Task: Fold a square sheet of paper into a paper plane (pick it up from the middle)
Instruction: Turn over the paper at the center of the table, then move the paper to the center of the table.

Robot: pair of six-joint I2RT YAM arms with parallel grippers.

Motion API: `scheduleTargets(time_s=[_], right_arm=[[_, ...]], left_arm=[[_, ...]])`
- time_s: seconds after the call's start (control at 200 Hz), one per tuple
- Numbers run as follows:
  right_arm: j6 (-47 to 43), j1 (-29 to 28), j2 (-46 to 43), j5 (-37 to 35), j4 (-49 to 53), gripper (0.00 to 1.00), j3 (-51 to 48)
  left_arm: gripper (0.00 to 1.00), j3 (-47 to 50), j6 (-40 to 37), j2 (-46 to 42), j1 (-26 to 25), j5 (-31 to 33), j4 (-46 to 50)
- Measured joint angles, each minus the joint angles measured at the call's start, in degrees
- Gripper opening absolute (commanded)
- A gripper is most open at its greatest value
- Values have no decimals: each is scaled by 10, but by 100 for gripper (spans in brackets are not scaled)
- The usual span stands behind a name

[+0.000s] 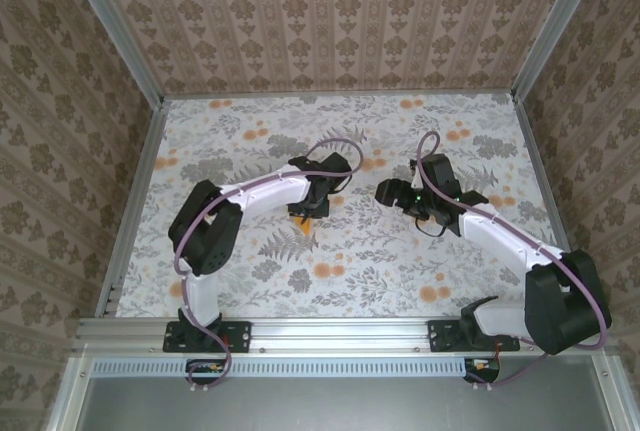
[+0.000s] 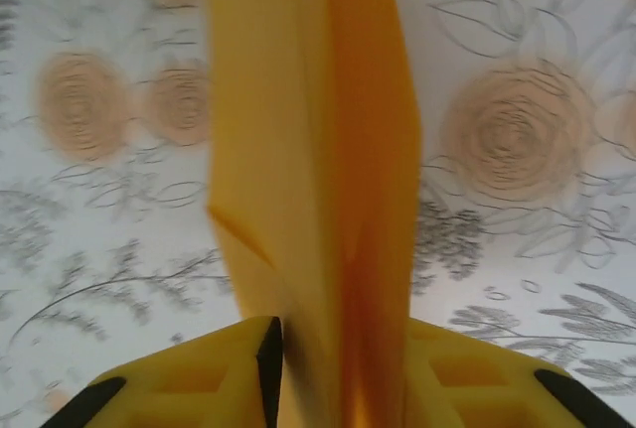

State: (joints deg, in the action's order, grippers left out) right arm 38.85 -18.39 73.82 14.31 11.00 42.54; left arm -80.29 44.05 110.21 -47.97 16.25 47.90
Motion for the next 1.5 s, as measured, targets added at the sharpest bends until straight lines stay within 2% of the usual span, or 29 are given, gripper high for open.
scheduleTargets(time_s=[0.11, 0.245, 0.37, 0.505, 0.615, 0.72, 0.945, 1.145, 1.5], right_arm=[[4, 0, -9, -5, 0, 77, -5], [5, -5, -9, -6, 0, 71, -6], [10, -51, 17, -6, 0, 63, 2], [23, -134, 102, -3, -6, 53, 51], [32, -193, 175, -2, -19, 51, 105], [38, -226, 230, 3, -30, 48, 150], [49, -230, 334, 41, -55, 44, 210], [34, -229, 374, 68, -45, 42, 225], [-189, -181, 362, 136, 89, 41, 233]], left_arm=[[56, 5, -4, -7, 6, -65, -52], [65, 51, -3, -50, 32, -140, -124], [69, 104, -3, -115, 75, -189, -173], [75, 160, -3, -182, 126, -207, -208], [87, 214, -4, -234, 161, -208, -217], [94, 263, -5, -280, 191, -203, -218], [96, 323, -5, -348, 241, -196, -218], [97, 327, -8, -351, 249, -202, -218], [97, 333, -14, -351, 255, -231, -239]])
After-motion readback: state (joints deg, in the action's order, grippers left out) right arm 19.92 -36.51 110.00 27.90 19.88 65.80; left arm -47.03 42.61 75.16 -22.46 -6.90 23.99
